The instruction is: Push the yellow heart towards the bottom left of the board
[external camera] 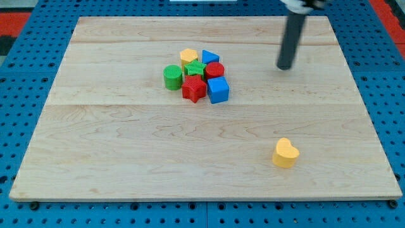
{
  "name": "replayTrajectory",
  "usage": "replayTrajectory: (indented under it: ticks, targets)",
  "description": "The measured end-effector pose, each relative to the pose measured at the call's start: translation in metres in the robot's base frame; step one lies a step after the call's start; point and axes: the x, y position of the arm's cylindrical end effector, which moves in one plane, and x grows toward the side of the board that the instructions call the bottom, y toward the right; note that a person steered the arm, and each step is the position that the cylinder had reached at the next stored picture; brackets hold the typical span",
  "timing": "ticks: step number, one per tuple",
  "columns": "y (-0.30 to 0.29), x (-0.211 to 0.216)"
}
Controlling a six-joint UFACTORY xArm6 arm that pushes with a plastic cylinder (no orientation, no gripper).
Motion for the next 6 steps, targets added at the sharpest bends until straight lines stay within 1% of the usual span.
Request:
replayTrajectory:
  ticks: [1, 2, 3, 4, 5, 6]
  targets:
    - [0.032, 0.056]
    - [0.095, 0.091]
    - [0.066, 0.136]
    - [0.030, 0.145]
    - [0.017, 0.182]
    - [-0.034, 0.184]
